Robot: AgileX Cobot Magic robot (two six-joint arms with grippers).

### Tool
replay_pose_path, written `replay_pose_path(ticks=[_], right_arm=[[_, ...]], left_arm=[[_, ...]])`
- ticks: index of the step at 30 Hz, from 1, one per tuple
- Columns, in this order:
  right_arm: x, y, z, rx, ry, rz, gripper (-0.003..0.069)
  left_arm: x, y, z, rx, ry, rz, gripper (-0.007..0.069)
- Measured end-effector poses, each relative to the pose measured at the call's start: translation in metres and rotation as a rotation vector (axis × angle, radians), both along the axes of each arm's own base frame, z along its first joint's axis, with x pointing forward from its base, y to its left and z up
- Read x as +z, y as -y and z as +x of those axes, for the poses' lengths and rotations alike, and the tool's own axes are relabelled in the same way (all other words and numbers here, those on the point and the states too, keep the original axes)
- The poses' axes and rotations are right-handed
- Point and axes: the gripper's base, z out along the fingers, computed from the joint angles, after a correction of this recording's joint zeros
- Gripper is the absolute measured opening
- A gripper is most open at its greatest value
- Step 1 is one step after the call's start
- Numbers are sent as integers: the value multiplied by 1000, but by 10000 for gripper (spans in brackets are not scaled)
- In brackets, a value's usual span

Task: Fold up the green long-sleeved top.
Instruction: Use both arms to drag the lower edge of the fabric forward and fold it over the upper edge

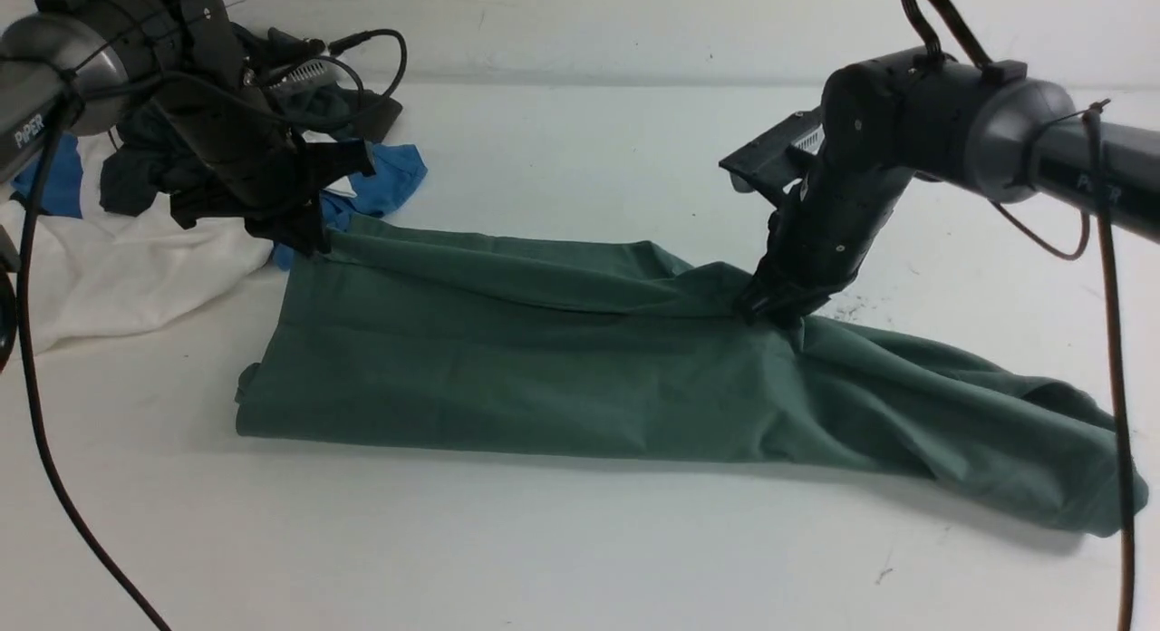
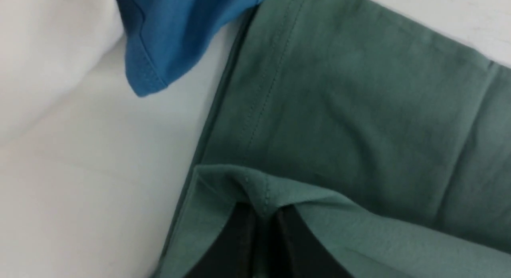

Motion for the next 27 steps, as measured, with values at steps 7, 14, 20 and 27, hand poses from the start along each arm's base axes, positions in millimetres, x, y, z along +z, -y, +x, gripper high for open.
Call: replay_pose_path(ticks=[7, 14, 20, 27], right_arm=[[8, 4, 2, -110, 41, 2, 260], [75, 14, -5, -193, 104, -26, 350], [118, 14, -13, -206, 154, 63, 232], [127, 28, -13, -237, 152, 98, 1]], left_arm=[[5, -4, 3, -1, 23, 48, 96], [52, -12, 6, -9, 79, 142, 165], [72, 29, 2, -199, 134, 14, 104], [54, 158, -23, -605, 124, -163, -4]])
